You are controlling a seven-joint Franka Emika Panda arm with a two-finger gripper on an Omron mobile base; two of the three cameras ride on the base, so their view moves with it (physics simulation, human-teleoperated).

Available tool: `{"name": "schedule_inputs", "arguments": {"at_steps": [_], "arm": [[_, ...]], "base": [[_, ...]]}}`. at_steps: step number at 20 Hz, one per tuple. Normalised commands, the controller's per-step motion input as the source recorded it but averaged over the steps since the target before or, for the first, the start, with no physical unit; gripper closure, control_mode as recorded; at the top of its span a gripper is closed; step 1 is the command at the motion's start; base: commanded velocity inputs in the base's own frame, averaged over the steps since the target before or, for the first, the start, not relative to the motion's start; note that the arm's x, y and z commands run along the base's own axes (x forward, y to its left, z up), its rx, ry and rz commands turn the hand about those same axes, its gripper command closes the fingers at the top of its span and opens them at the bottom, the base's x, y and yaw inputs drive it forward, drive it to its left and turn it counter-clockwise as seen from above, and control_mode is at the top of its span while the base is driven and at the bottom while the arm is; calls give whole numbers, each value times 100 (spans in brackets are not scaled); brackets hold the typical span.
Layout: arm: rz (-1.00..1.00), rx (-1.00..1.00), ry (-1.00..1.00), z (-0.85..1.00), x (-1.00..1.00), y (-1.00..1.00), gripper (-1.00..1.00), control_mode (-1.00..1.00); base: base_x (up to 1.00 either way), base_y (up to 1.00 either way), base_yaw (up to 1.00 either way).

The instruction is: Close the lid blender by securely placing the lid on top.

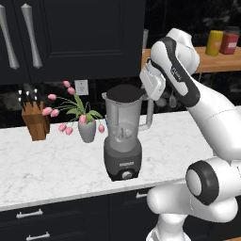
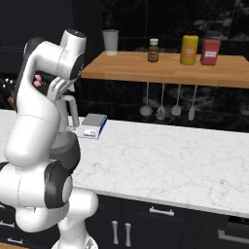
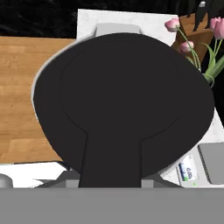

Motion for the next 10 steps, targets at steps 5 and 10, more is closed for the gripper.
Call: {"name": "schedule_inputs", "arguments": {"at_steps": [5, 10], "arm": [[2, -1, -3, -9, -1, 21, -100, -100], [0, 0, -11, 0, 0, 5, -100, -100]], "base": [[0, 0, 0], [0, 0, 0]]}}
